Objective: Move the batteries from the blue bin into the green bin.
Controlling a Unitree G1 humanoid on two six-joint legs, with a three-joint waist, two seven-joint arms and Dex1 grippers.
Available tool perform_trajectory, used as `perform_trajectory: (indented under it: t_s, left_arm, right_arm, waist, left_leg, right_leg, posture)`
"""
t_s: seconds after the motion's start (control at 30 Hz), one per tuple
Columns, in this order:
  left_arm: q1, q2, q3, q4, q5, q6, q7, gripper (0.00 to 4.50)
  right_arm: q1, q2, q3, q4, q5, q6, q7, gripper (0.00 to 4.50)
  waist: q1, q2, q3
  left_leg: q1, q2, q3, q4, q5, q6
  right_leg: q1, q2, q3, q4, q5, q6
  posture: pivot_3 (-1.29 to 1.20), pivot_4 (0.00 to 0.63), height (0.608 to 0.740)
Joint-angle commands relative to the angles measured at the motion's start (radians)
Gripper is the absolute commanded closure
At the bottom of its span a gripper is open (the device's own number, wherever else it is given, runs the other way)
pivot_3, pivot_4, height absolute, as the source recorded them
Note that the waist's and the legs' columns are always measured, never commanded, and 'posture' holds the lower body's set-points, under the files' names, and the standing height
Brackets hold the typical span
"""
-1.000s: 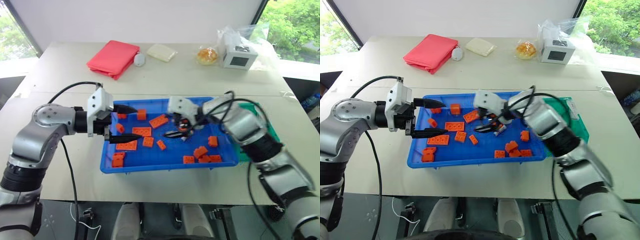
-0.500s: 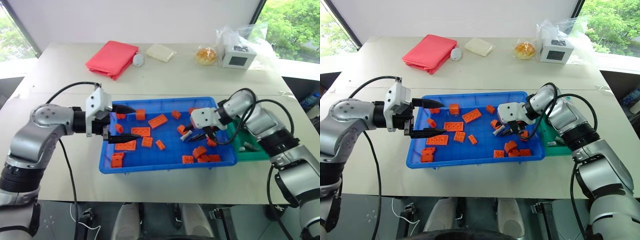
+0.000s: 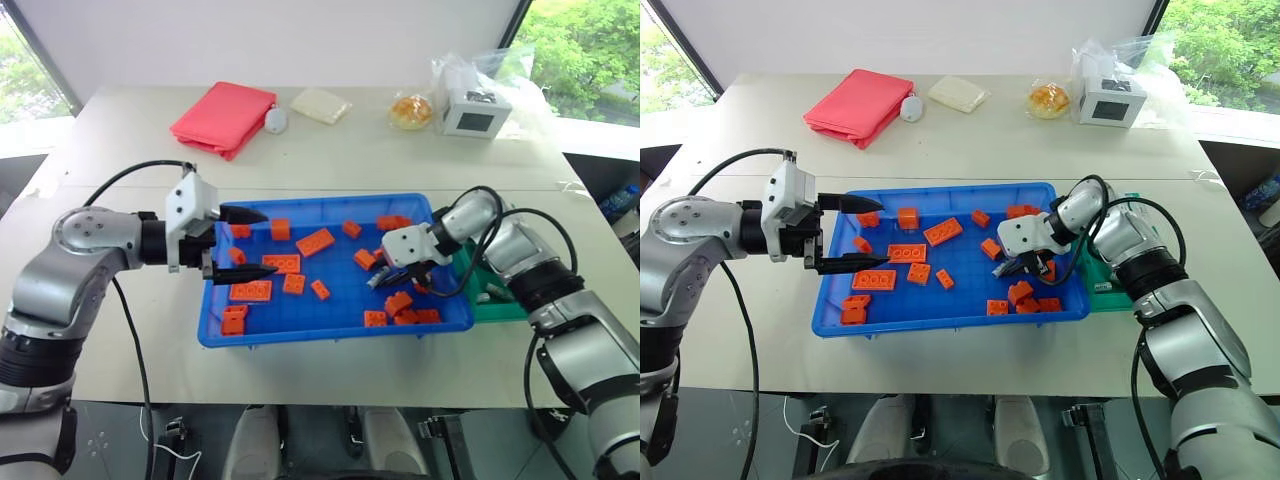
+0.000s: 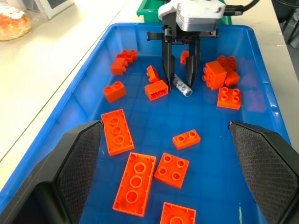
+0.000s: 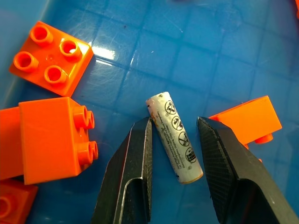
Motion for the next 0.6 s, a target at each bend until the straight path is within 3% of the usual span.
perform_trajectory:
  t_s: [0.03, 0.1, 0.17, 0.23, 0.4, 0.6]
  left_arm:
    - [-0.014, 0.004, 0.018, -0.028, -0.011, 0.0, 0.003, 0.0]
    - [-0.016, 0.004, 0.016, -0.029, -0.011, -0.001, 0.002, 0.0]
    - [-0.016, 0.005, 0.016, -0.029, -0.012, -0.001, 0.0, 0.0]
    - [-0.015, 0.005, 0.015, -0.029, -0.012, -0.001, -0.002, 0.0]
    - [-0.005, 0.003, 0.012, -0.022, -0.009, -0.009, -0.009, 0.0]
    - [0.008, 0.0, 0.006, 0.002, -0.003, -0.024, -0.027, 0.0]
  right_arm:
    - [-0.015, 0.017, -0.007, 0.025, -0.029, -0.026, 0.005, 3.21]
    - [-0.009, 0.019, -0.009, 0.026, -0.03, -0.02, 0.012, 3.65]
    - [0.0, 0.019, -0.027, 0.001, -0.013, 0.017, 0.017, 4.47]
    - [0.007, 0.017, -0.051, -0.042, 0.011, 0.075, 0.016, 4.48]
    - [0.023, -0.047, -0.236, -0.305, 0.177, 0.484, -0.029, 4.48]
    - [0.123, -0.255, -0.51, -0.505, 0.318, 0.828, -0.114, 4.48]
  waist:
    - [0.0, 0.0, 0.0]
    - [0.0, 0.0, 0.0]
    - [0.0, 0.0, 0.0]
    - [0.001, 0.0, 0.0]
    - [0.003, 0.002, 0.001]
    - [0.017, 0.001, 0.001]
  left_leg:
    - [0.0, 0.0, 0.0, 0.0, 0.0, 0.0]
    - [0.001, 0.0, 0.0, 0.0, 0.0, 0.0]
    - [0.001, 0.0, 0.0, 0.0, 0.0, 0.0]
    - [0.001, 0.0, 0.0, 0.0, 0.0, 0.0]
    - [0.0, 0.0, 0.0, 0.0, 0.0, 0.0]
    - [0.0, -0.001, 0.0, 0.0, 0.0, 0.0]
  right_leg:
    - [0.0, 0.0, 0.0, 0.0, 0.0, 0.0]
    - [0.001, 0.0, 0.0, 0.0, 0.0, 0.0]
    - [0.001, 0.0, 0.0, 0.0, 0.0, 0.0]
    - [0.001, 0.0, 0.0, 0.0, 0.0, 0.0]
    - [0.0, 0.0, 0.0, 0.001, 0.0, 0.0]
    - [0.001, -0.002, 0.0, -0.001, 0.0, 0.0]
  posture:
    - [0.0, 0.15, 0.734]
    - [0.0, 0.15, 0.734]
    - [0.0, 0.15, 0.734]
    - [0.0, 0.15, 0.734]
    - [0.0, 0.15, 0.734]
    - [0.0, 0.15, 0.734]
